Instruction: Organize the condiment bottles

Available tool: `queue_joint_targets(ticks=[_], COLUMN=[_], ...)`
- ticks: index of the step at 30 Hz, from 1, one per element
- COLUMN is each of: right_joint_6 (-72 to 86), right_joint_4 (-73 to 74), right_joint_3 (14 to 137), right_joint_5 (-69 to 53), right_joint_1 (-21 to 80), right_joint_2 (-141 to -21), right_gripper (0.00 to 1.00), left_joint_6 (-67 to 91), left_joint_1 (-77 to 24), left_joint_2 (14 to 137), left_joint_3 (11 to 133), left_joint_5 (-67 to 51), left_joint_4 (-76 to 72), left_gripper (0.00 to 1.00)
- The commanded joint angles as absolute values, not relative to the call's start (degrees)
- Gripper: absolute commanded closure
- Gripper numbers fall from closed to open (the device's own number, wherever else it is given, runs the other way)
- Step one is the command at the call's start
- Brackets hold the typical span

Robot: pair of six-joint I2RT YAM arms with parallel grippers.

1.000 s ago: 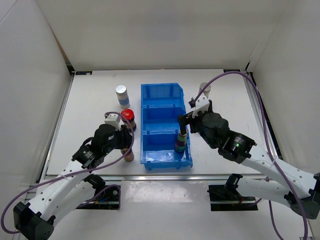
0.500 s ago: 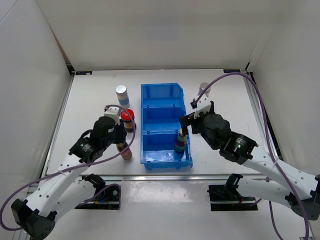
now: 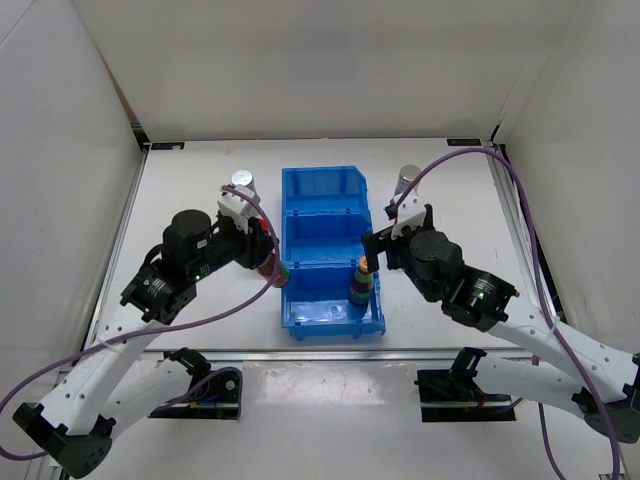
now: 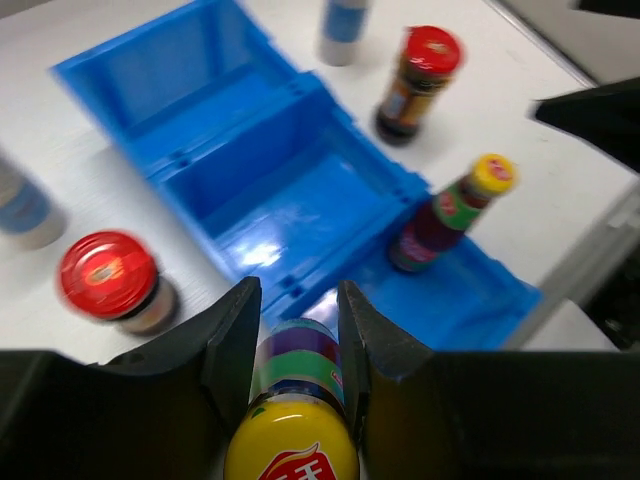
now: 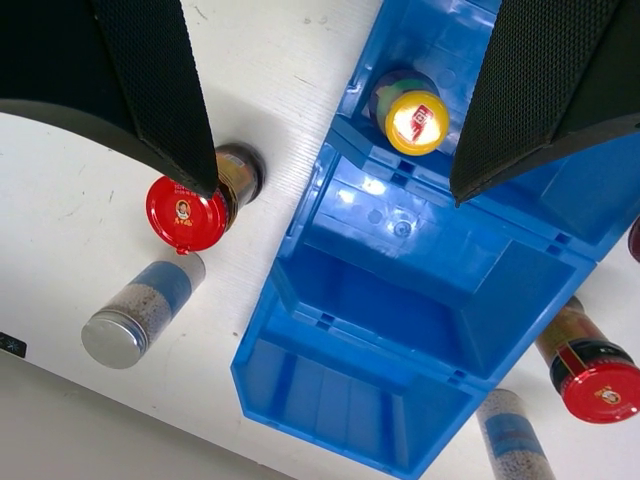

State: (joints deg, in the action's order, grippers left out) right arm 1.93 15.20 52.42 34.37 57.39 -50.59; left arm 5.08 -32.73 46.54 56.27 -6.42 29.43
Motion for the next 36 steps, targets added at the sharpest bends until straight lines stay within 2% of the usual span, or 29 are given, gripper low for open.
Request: queue_joint_targets(ticks=[1,8,13,17,26,36], right_joint_6=[1.8,2.3,2.3,2.3,4.2,6.6], right_joint_4=[13.9,13.4,13.4,14.0,18.3,24.7], right_joint_3=[51.8,51.8,51.8,51.2,52.4,53.5], right_joint_5=[36.7,37.3,37.9,38.5,40.3,48.3], right_joint_1=[57.3,56.8,56.8,56.3,56.3,56.3], right_joint_2=[-49.6,-49.6,-49.0,-47.7,-44.8,-43.2], right_gripper=[0.00,0.00,0.00,0.00,0.00,0.00], left_joint_6=[4.5,2.1,-1.6,-3.3,-3.9,-1.4], left_joint_1=[-32.7,-35.2,-42.4,-43.7,-43.7,-43.7], left_joint_2=[47.0,53.9,61.3,63.1,63.8,67.5], left_joint_3=[57.7,59.2,62.1,62.1,54.6,49.1], left_joint_5=[-20.3,-23.8,-19.2,-16.8,-16.8,-16.8], left_joint_4=[18.9,17.1,17.1,18.5,14.1,4.6], left_gripper=[0.89,0.89,0.89,0.89,0.89,0.89])
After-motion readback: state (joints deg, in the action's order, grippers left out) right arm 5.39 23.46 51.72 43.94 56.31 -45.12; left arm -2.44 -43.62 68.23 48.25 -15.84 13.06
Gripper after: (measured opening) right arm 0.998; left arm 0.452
